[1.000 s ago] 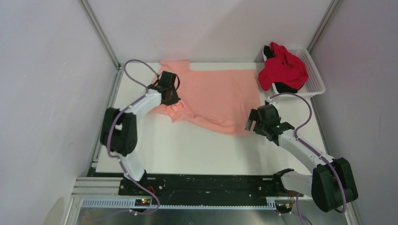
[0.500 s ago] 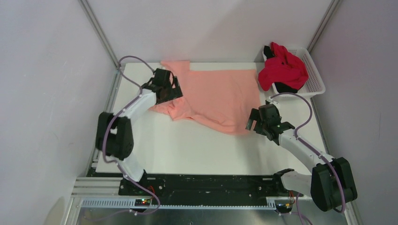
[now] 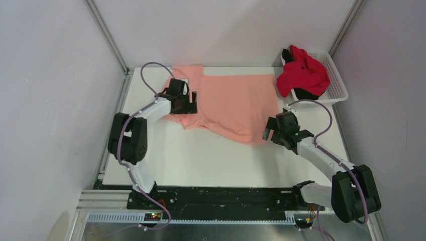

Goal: Fold and stack the t-shirts
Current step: Flatten out the tshirt

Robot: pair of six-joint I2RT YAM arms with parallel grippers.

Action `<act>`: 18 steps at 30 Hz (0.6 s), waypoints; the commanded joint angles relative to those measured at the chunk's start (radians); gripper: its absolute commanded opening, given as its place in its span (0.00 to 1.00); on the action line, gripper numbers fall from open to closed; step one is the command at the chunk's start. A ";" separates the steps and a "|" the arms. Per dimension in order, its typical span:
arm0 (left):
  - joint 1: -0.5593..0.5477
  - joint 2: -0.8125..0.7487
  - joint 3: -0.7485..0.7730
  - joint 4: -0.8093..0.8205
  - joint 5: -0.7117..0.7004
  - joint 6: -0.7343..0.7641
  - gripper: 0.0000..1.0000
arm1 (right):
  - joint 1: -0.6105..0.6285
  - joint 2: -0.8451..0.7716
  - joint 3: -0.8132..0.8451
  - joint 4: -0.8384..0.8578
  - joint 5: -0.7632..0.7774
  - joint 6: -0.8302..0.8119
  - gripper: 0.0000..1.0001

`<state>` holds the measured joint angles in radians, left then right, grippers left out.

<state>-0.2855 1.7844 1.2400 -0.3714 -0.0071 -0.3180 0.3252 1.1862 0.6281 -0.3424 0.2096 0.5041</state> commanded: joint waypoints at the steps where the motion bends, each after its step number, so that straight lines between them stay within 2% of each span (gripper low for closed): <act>1: 0.001 0.007 0.016 0.086 0.118 0.217 0.86 | -0.002 0.015 -0.002 0.030 -0.011 -0.003 1.00; 3: 0.001 0.019 0.016 0.096 0.065 0.220 0.85 | -0.003 0.019 -0.003 0.032 -0.013 -0.003 0.99; 8: 0.000 0.071 0.048 0.097 0.041 0.217 0.69 | -0.004 0.013 -0.003 0.029 -0.007 0.000 0.99; 13: -0.014 0.083 0.064 0.089 0.017 0.223 0.66 | -0.009 -0.004 -0.002 0.020 -0.005 0.002 0.99; 15: -0.024 0.085 0.077 0.075 -0.071 0.213 0.66 | -0.011 -0.010 -0.002 0.018 -0.004 0.002 0.99; 18: -0.033 0.115 0.129 0.017 -0.134 0.215 0.57 | -0.013 -0.014 -0.002 0.016 -0.004 0.004 0.99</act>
<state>-0.3038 1.8843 1.2873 -0.3260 -0.0433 -0.1280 0.3195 1.1965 0.6277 -0.3382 0.1967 0.5041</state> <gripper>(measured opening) 0.610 0.993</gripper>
